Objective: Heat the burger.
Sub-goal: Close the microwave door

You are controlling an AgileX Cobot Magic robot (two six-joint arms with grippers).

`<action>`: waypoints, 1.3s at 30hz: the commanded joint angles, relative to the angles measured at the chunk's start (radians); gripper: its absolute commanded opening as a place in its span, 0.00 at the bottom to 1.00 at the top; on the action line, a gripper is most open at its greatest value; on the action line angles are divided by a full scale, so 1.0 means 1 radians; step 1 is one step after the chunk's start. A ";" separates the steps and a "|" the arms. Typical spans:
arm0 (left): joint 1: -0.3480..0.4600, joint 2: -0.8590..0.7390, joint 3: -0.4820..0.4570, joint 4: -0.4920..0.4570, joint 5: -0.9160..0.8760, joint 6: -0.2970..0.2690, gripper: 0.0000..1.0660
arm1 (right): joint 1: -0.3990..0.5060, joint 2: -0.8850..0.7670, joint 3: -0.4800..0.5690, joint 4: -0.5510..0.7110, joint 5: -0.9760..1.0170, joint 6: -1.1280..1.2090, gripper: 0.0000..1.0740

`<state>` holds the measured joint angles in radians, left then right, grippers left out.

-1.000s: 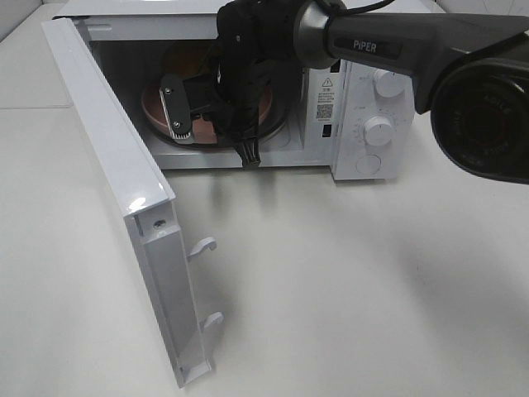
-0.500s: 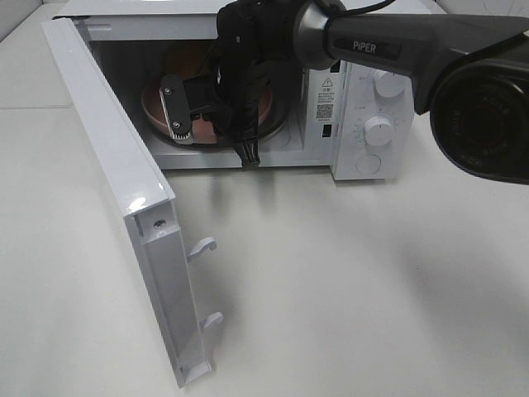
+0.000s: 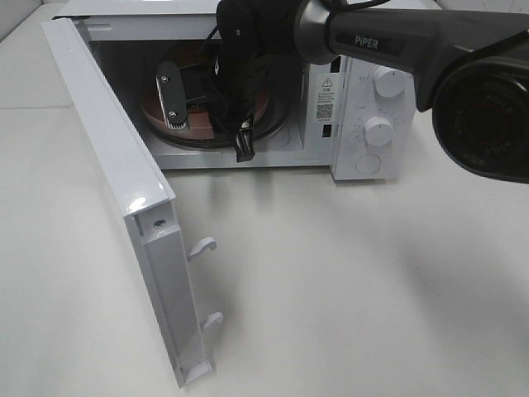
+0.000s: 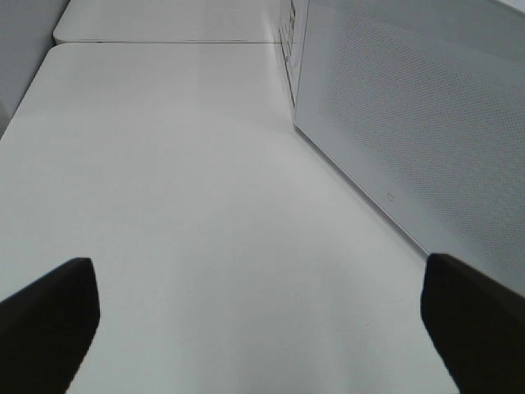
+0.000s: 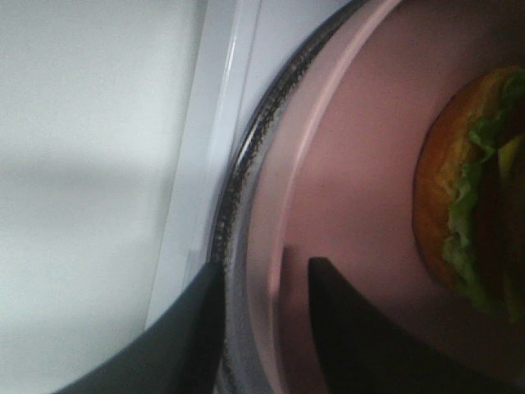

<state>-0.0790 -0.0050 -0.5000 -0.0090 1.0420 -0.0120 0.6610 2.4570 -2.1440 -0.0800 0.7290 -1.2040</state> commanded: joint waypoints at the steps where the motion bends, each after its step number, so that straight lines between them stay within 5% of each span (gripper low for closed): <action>1: 0.002 -0.016 0.002 -0.008 -0.008 -0.001 0.94 | -0.001 -0.014 -0.005 0.007 0.031 0.028 0.54; 6: 0.002 -0.016 0.002 -0.008 -0.008 -0.001 0.94 | 0.001 -0.022 -0.005 0.008 0.045 0.028 0.68; 39: 0.002 -0.016 0.002 -0.008 -0.008 -0.001 0.94 | 0.002 -0.080 -0.002 0.038 0.295 0.050 0.68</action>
<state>-0.0790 -0.0050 -0.5000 -0.0090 1.0420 -0.0120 0.6610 2.3930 -2.1440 -0.0480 1.0080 -1.1530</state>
